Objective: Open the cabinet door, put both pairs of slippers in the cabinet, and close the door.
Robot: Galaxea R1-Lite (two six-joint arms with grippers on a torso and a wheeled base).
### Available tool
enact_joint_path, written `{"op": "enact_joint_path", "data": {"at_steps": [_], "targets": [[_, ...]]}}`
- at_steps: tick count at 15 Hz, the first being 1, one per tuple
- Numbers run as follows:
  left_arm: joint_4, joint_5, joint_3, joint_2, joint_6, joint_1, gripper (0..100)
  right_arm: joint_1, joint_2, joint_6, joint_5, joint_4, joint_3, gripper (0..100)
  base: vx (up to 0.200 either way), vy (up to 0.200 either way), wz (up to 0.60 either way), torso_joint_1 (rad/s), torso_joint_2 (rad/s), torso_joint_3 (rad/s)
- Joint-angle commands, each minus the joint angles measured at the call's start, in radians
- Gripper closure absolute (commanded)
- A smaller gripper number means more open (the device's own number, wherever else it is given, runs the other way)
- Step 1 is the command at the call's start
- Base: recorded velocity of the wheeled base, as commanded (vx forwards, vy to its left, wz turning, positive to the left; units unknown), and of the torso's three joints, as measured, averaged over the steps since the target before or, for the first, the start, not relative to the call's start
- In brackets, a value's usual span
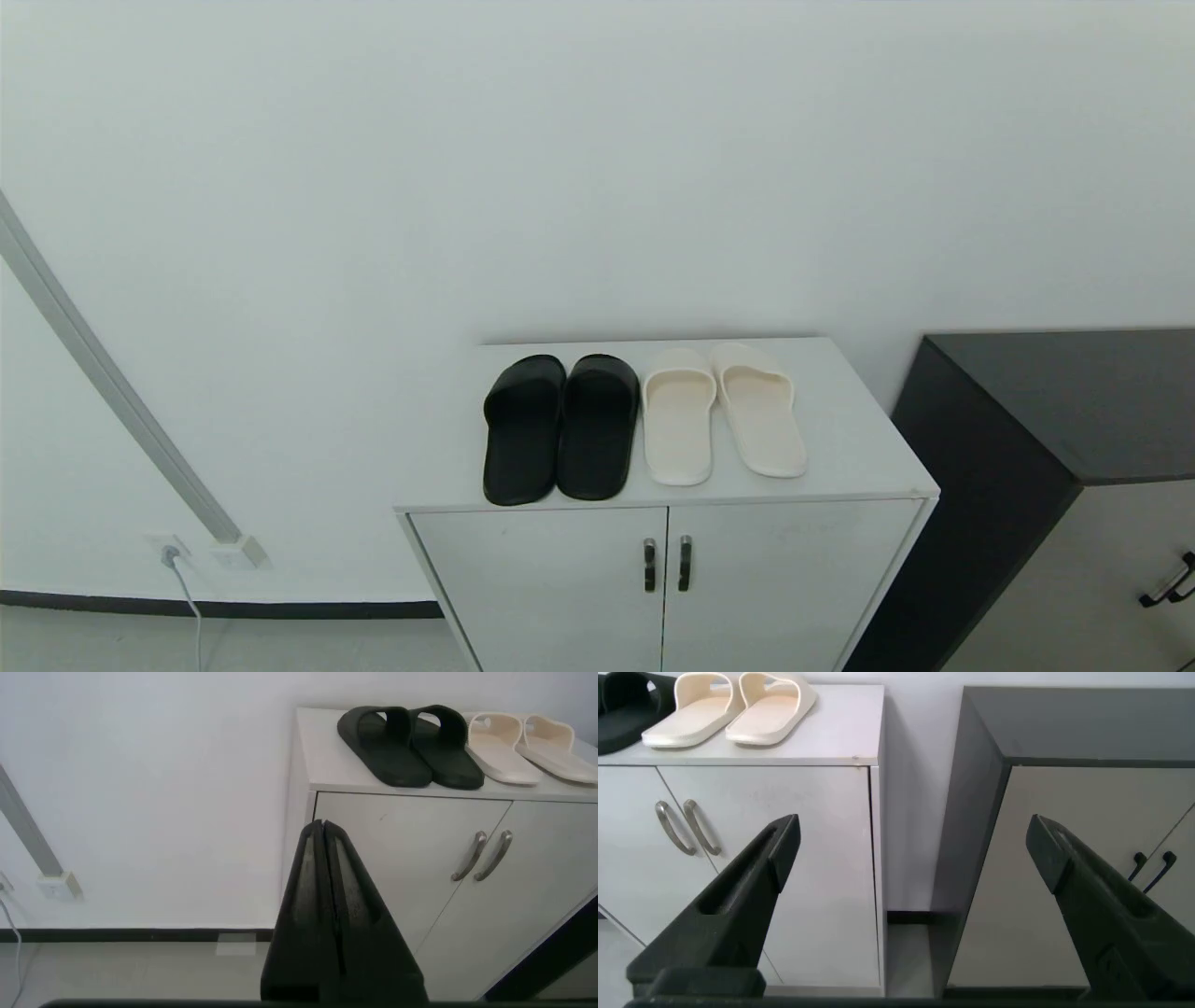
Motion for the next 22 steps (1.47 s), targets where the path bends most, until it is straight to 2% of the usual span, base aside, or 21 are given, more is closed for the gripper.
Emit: {"op": "enact_joint_path", "data": {"at_steps": [1, 22], "targets": [[-0.001, -0.001, 0.0, 0.001, 0.0, 0.002, 100, 0.0, 0.001, -0.002, 0.001, 0.0, 0.0, 0, 0.0, 0.0, 0.0, 0.0, 0.0, 0.0], [0.001, -0.001, -0.001, 0.001, -0.005, 0.0, 100, -0.009, 0.026, -0.006, 0.002, -0.006, -0.002, 0, 0.0, 0.0, 0.0, 0.0, 0.0, 0.0]]}}
